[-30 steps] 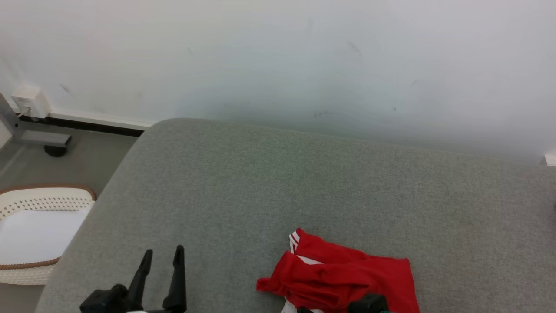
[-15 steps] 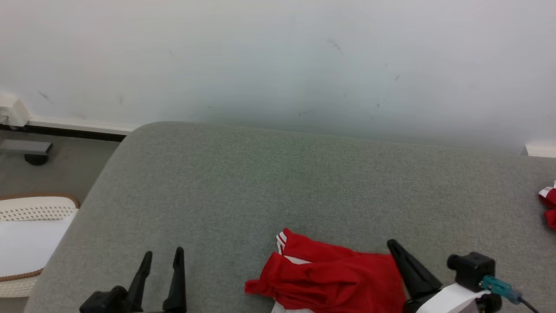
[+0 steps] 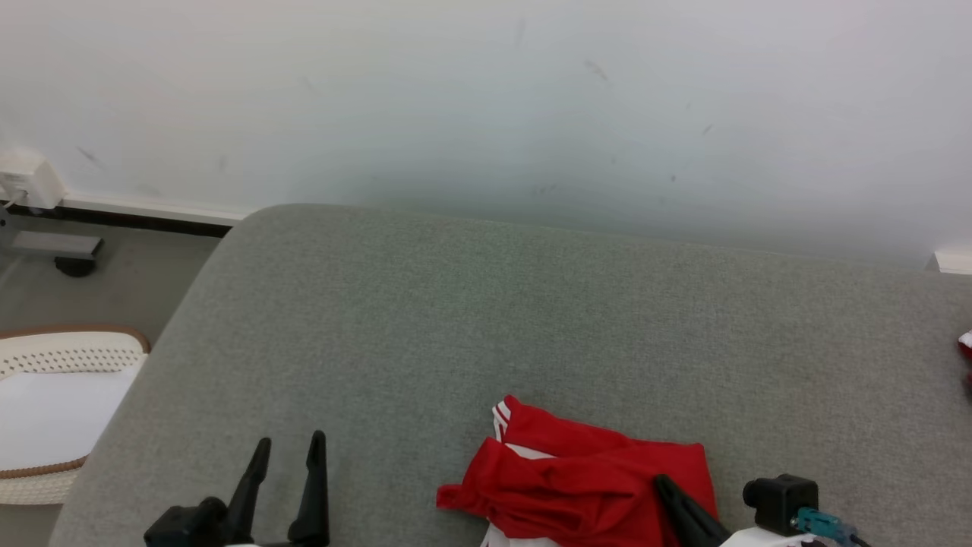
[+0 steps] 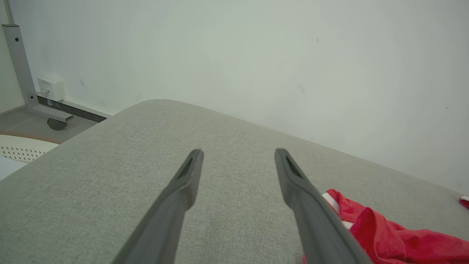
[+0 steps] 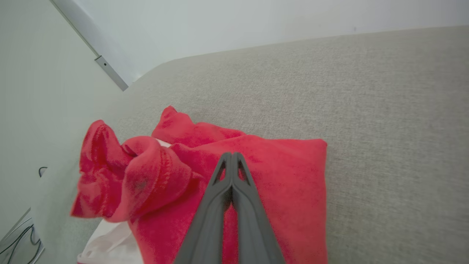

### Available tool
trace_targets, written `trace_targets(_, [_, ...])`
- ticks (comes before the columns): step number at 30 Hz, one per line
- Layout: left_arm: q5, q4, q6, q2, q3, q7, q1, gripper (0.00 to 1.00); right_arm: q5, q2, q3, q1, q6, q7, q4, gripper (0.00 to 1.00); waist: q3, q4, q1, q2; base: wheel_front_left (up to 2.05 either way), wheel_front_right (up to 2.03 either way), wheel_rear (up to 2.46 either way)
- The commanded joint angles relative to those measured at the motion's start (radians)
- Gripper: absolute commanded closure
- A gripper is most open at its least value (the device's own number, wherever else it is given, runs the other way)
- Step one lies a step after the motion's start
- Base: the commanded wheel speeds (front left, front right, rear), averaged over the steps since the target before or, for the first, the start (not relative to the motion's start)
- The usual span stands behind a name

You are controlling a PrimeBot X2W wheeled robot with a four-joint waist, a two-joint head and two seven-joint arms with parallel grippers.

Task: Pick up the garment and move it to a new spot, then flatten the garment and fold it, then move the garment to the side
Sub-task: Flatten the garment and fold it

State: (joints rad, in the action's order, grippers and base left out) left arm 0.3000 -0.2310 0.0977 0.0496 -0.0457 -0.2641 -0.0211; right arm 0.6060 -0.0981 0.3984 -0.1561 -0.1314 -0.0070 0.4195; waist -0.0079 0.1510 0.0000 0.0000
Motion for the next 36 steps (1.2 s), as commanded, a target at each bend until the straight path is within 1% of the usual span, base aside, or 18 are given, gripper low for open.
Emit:
trace_targets(1, [-0.009, -0.004, 0.003, 0.003, 0.003, 0.000, -0.007, 0.00, 0.005, 0.001, 0.008, 0.000, 0.002, 0.005, 0.007, 1.00, 0.002, 0.006, 0.0000, 0.0000, 0.00, 0.00, 0.00])
trace_targets(6, [0.000, -0.007, 0.002, 0.003, -0.006, 0.000, -0.013, 0.00, 0.020, 0.026, 0.096, -0.033, 0.002, 0.026, 0.047, 1.00, 0.008, 0.032, 0.0000, 0.0000, 0.00, 0.00, 0.00])
trace_targets(15, [0.009, -0.010, -0.002, 0.003, -0.010, 0.000, -0.019, 0.00, 0.060, 0.042, 0.312, -0.089, 0.002, 0.071, 0.068, 1.00, 0.029, 0.079, 0.0000, 0.0000, 0.00, 0.00, 0.00])
trace_targets(18, [0.012, -0.010, -0.003, 0.004, -0.011, 0.000, -0.019, 0.00, 0.094, 0.044, 0.385, -0.108, 0.002, 0.095, 0.085, 1.00, 0.033, 0.088, 0.0000, 0.0000, 0.00, 0.00, 0.00])
trace_targets(22, [0.015, -0.008, -0.006, 0.004, -0.008, 0.000, -0.023, 0.00, 0.149, 0.047, 0.459, -0.142, 0.002, 0.067, 0.068, 1.00, 0.040, 0.090, 0.0000, 0.0000, 0.00, 0.00, 0.00])
trace_targets(25, [0.015, -0.005, -0.010, 0.003, 0.001, 0.000, -0.022, 0.00, 0.193, 0.045, 0.488, -0.172, 0.002, 0.017, 0.042, 1.00, 0.039, 0.076, 0.0000, 0.0000, 0.00, 0.00, 0.00])
trace_targets(29, [0.019, -0.005, -0.008, 0.004, 0.005, 0.000, -0.020, 0.00, 0.248, 0.039, 0.488, -0.194, 0.002, -0.036, 0.035, 1.00, 0.032, 0.045, 0.0000, 0.0000, 0.00, 0.00, 0.00])
trace_targets(32, [0.019, -0.003, -0.010, 0.004, 0.006, 0.000, -0.015, 0.00, 0.268, 0.007, 0.474, -0.214, 0.002, -0.044, 0.047, 1.00, 0.024, 0.016, 0.0000, 0.0000, 0.00, 0.00, 0.00])
trace_targets(33, [0.019, -0.002, -0.010, 0.004, 0.006, 0.000, -0.013, 0.00, 0.268, -0.006, 0.467, -0.216, 0.002, -0.051, 0.045, 0.95, 0.021, 0.005, 0.0000, 0.0000, 0.00, 0.00, 0.00])
trace_targets(34, [0.019, -0.001, -0.011, 0.004, 0.008, 0.000, -0.011, 0.00, 0.273, -0.018, 0.456, -0.215, 0.002, -0.057, 0.043, 0.93, 0.018, -0.005, 0.0000, 0.0000, 0.00, 0.00, 0.00])
trace_targets(35, [0.018, -0.001, -0.012, 0.004, 0.010, 0.001, -0.008, 0.00, 0.277, -0.032, 0.445, -0.212, 0.002, -0.063, 0.041, 0.95, 0.014, -0.016, 0.0000, 0.0000, 0.00, 0.00, 0.00])
trace_targets(36, [0.018, 0.000, -0.012, 0.004, 0.011, 0.001, -0.006, 0.00, 0.276, -0.050, 0.428, -0.211, 0.002, -0.073, 0.038, 0.94, 0.010, -0.027, 0.0000, 0.0000, 0.00, 0.00, 0.00])
